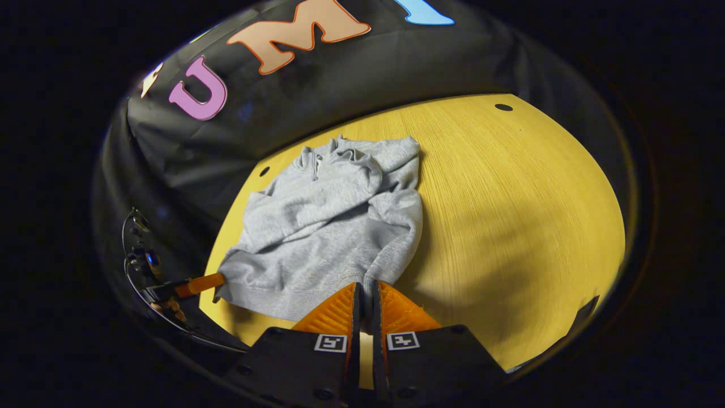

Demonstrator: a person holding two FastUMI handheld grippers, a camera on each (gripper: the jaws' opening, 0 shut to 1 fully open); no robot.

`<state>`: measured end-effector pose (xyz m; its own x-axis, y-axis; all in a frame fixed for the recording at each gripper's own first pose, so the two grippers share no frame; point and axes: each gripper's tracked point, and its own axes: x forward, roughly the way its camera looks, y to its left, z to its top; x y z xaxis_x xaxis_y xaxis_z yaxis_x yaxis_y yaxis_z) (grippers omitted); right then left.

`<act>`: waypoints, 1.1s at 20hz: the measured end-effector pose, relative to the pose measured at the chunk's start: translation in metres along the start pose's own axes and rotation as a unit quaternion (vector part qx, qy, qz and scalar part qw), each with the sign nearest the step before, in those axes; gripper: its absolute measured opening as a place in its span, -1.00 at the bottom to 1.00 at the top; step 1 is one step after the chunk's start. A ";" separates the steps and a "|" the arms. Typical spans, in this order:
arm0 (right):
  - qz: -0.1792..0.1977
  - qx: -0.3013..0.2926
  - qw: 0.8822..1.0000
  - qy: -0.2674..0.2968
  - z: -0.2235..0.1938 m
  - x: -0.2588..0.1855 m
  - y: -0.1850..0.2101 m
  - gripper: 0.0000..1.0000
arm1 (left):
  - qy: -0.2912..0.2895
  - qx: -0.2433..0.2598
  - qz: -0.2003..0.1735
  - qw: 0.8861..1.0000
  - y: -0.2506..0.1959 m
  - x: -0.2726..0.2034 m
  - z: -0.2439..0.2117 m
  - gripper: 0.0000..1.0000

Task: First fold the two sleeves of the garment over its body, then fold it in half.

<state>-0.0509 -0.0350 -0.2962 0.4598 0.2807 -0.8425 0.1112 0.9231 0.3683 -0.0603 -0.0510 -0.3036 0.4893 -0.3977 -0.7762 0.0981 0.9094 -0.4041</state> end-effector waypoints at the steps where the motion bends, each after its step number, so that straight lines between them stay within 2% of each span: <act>1: 0.007 0.006 1.000 -0.007 0.010 0.000 0.005 -0.77 | -0.005 0.002 -0.001 1.000 -0.001 -0.001 0.009 -1.00; 6: 0.027 0.020 0.998 -0.052 0.063 -0.007 0.019 -0.77 | -0.028 0.001 -0.001 1.000 -0.004 -0.001 0.050 -0.99; 10: 0.043 0.032 0.995 -0.083 0.109 -0.004 0.028 -0.78 | -0.055 -0.024 -0.009 0.998 -0.003 0.004 0.090 -1.00; 11: 0.035 0.044 0.993 -0.105 0.129 -0.002 0.024 -0.79 | -0.066 -0.030 -0.009 0.997 -0.002 0.006 0.102 -1.00; 12: 0.043 0.057 0.992 -0.104 0.137 0.004 0.026 -0.96 | -0.075 -0.032 -0.011 0.997 -0.003 0.010 0.113 -1.00; 13: 0.044 0.068 0.991 -0.103 0.145 0.009 0.023 -0.96 | -0.076 -0.028 -0.006 0.997 -0.001 0.013 0.119 -1.00; 17: 0.017 0.051 0.994 -0.093 0.143 0.031 0.005 -0.96 | -0.075 -0.009 -0.008 0.997 -0.009 0.022 0.130 -1.00; 22: 0.028 0.041 0.994 -0.101 0.159 0.039 0.019 -0.96 | -0.075 -0.011 -0.011 0.997 -0.009 0.029 0.144 -1.00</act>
<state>0.1097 -0.0481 -0.2593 0.6331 0.2645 -0.7275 0.1484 0.8809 0.4494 0.0776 -0.0534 -0.2529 0.6111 -0.3931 -0.6871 0.0920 0.8974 -0.4316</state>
